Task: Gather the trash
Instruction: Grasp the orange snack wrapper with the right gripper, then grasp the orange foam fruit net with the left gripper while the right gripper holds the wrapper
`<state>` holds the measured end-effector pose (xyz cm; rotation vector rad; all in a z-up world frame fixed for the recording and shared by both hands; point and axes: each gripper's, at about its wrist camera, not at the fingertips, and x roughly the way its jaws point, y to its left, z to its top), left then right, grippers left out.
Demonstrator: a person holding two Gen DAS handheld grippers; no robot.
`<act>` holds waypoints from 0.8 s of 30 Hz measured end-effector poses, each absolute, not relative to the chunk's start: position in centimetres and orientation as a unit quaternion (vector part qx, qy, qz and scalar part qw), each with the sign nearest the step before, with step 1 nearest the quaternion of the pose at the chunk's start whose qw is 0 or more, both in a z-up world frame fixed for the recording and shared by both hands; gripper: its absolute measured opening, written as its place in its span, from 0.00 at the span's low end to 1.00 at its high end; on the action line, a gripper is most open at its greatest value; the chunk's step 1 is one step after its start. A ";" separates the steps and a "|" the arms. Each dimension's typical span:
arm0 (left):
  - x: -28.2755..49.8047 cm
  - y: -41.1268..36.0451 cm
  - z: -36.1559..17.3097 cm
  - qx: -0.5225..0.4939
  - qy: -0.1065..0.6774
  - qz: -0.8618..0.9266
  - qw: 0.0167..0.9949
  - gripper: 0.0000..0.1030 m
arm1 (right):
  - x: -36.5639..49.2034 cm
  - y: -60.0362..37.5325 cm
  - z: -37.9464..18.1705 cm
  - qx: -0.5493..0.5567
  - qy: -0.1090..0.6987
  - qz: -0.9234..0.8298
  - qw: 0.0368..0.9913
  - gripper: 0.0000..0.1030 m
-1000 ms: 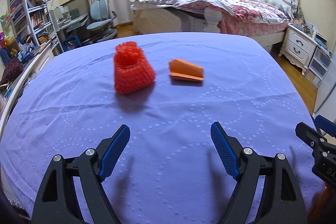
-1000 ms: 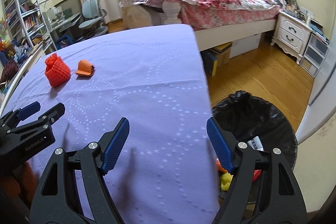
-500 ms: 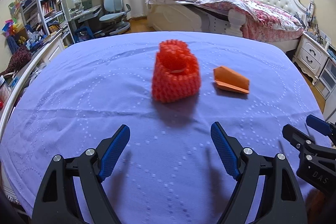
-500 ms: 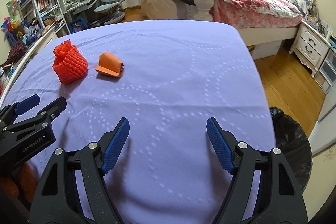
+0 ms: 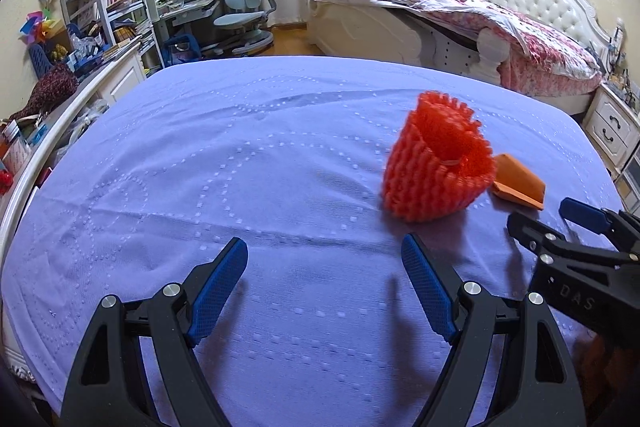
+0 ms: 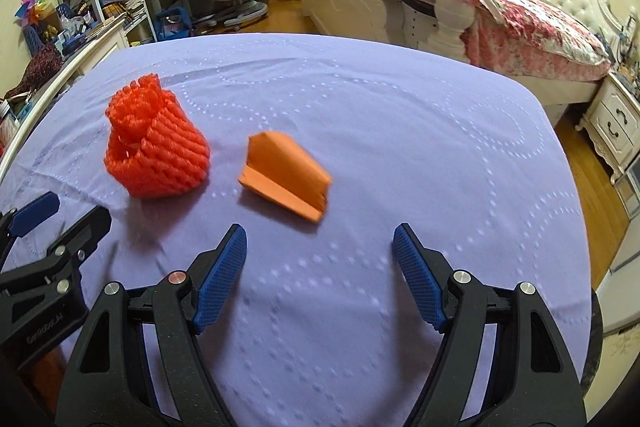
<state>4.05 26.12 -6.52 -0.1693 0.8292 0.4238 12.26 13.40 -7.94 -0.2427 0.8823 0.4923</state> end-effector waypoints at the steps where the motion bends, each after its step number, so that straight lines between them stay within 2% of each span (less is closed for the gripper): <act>1: 4.0 26.3 -6.5 -0.085 0.400 0.204 0.890 0.77 | 12.4 13.8 -8.0 -0.117 0.422 0.235 0.868 0.72; 6: 4.3 26.2 -6.6 -0.084 0.403 0.199 0.889 0.77 | 13.6 15.5 -8.0 -0.124 0.421 0.234 0.868 0.72; 8: 4.3 26.0 -6.5 -0.078 0.403 0.197 0.890 0.77 | 13.8 15.7 -7.9 -0.125 0.420 0.231 0.869 0.67; 12: 4.5 25.8 -6.5 -0.073 0.404 0.192 0.892 0.77 | 14.3 15.6 -7.8 -0.124 0.416 0.228 0.872 0.47; 24: 6.2 24.1 -6.3 -0.060 0.397 0.169 0.900 0.78 | 16.2 12.3 -7.5 -0.104 0.419 0.194 0.881 0.47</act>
